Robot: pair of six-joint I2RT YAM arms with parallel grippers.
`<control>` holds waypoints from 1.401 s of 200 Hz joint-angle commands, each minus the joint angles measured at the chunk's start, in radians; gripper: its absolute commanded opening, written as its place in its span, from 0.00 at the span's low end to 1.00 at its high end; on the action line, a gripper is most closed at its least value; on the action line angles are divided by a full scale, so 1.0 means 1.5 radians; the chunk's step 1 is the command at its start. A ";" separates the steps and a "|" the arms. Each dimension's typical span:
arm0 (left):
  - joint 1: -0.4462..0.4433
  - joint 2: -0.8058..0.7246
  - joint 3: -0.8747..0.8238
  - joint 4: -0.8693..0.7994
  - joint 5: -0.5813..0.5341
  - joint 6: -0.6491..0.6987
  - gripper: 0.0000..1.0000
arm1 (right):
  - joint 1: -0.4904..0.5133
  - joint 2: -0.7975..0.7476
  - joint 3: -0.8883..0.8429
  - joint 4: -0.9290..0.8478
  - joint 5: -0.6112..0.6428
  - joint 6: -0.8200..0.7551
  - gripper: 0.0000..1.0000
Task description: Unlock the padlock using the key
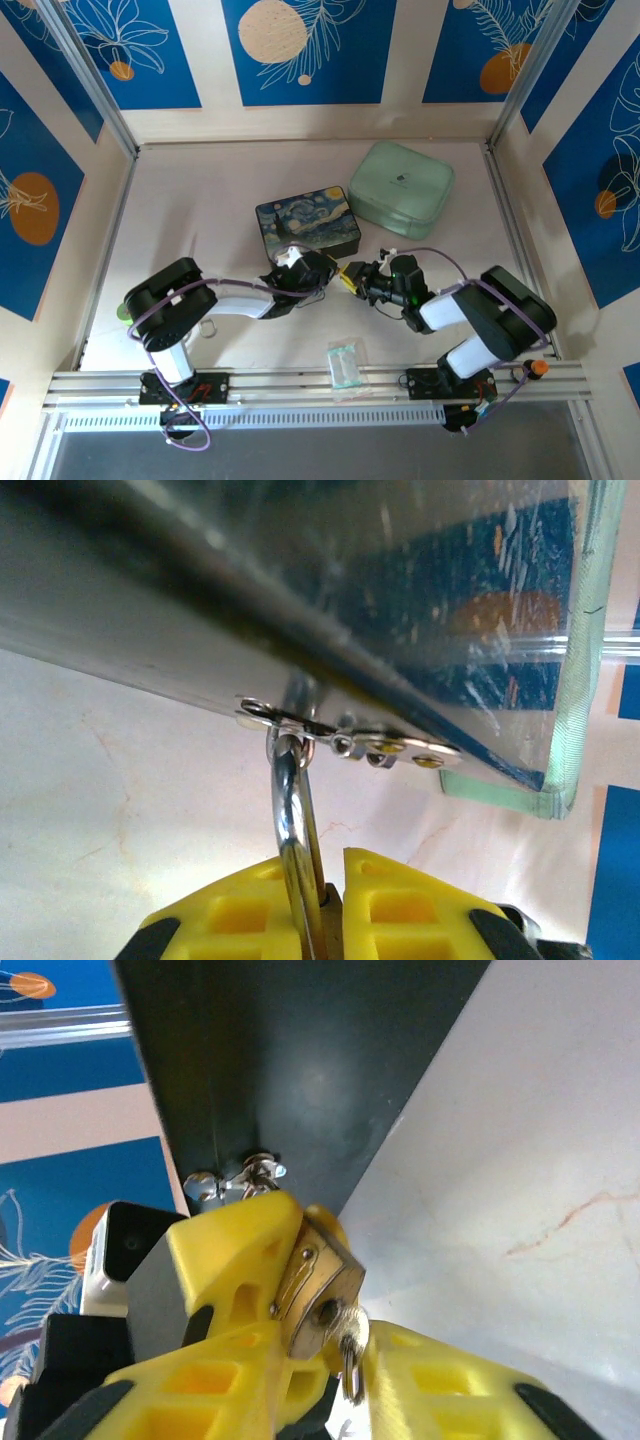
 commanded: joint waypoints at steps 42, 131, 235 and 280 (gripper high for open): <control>-0.012 0.014 -0.034 0.025 0.084 -0.058 0.00 | -0.008 -0.149 0.089 -0.411 0.008 -0.181 0.65; -0.001 0.012 -0.055 0.016 0.148 0.035 0.00 | -0.024 -0.274 0.186 -0.772 0.077 -0.554 0.99; 0.007 -0.013 -0.071 0.002 0.181 0.105 0.00 | 0.092 -0.322 0.126 -0.675 0.224 -0.706 0.80; 0.016 -0.037 -0.083 -0.012 0.183 0.115 0.00 | 0.127 -0.327 0.093 -0.604 0.206 -0.797 0.63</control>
